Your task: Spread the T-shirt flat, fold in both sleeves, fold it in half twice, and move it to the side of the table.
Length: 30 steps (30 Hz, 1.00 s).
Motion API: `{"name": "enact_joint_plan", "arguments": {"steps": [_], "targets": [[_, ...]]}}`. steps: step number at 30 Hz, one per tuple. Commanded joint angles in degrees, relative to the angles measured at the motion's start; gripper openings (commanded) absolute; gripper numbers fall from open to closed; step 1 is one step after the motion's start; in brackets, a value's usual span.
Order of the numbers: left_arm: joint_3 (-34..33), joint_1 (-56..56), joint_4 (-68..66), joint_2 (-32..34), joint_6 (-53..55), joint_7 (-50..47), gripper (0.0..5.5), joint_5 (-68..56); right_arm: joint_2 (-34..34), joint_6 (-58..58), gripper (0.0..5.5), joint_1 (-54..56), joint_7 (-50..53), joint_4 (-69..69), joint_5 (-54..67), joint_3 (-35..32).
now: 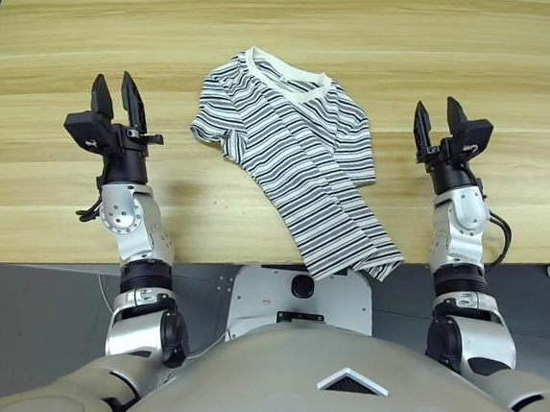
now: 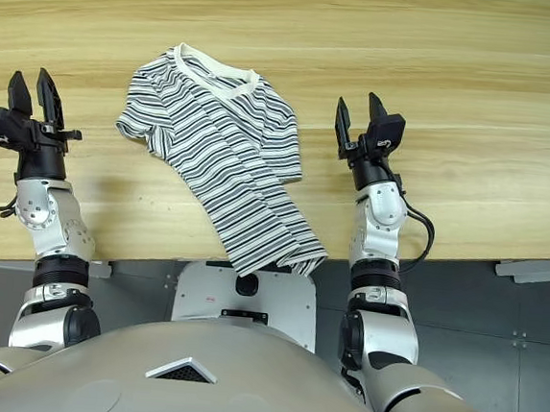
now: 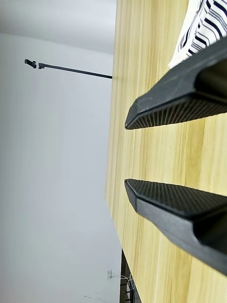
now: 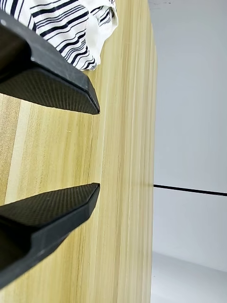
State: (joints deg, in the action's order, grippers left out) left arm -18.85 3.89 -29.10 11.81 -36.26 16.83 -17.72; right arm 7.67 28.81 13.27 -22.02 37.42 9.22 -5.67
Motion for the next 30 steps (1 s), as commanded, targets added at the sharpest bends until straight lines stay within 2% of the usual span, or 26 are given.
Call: {"name": "enact_joint_plan", "arguments": {"steps": [1, 4, 8, 13, 20, 30], "targets": [[0.28, -0.78, 2.18, 0.85, 2.83, 0.48, 1.96, -0.03, 1.14, -6.33, 2.68, 0.13, 0.28, -3.06, -1.12, 1.12], [1.47, -2.21, 7.71, 1.38, 4.77, 1.45, 1.96, 0.23, 2.94, -19.67, 2.68, -0.18, -1.92, -12.45, 0.15, 3.1], [1.71, -2.44, 10.72, 1.17, 6.47, 0.98, 1.96, 0.42, 2.69, -46.77, 2.68, -0.95, -4.49, -26.3, 8.62, 5.54], [1.99, -3.02, 10.1, -0.17, 6.68, 0.18, 1.96, 1.04, 2.11, -62.06, 2.68, 1.82, -2.89, -30.15, 11.21, 6.84], [2.53, -3.42, 10.8, -1.57, 6.86, -0.69, 1.96, 1.16, 1.63, -57.81, 2.68, 7.69, -0.02, -16.67, 6.06, 6.61], [3.06, -3.22, 10.82, -2.33, 7.21, -0.94, 1.96, 1.08, 1.09, -53.87, 2.68, 10.32, -2.8, -9.14, 3.61, 7.93]]}}
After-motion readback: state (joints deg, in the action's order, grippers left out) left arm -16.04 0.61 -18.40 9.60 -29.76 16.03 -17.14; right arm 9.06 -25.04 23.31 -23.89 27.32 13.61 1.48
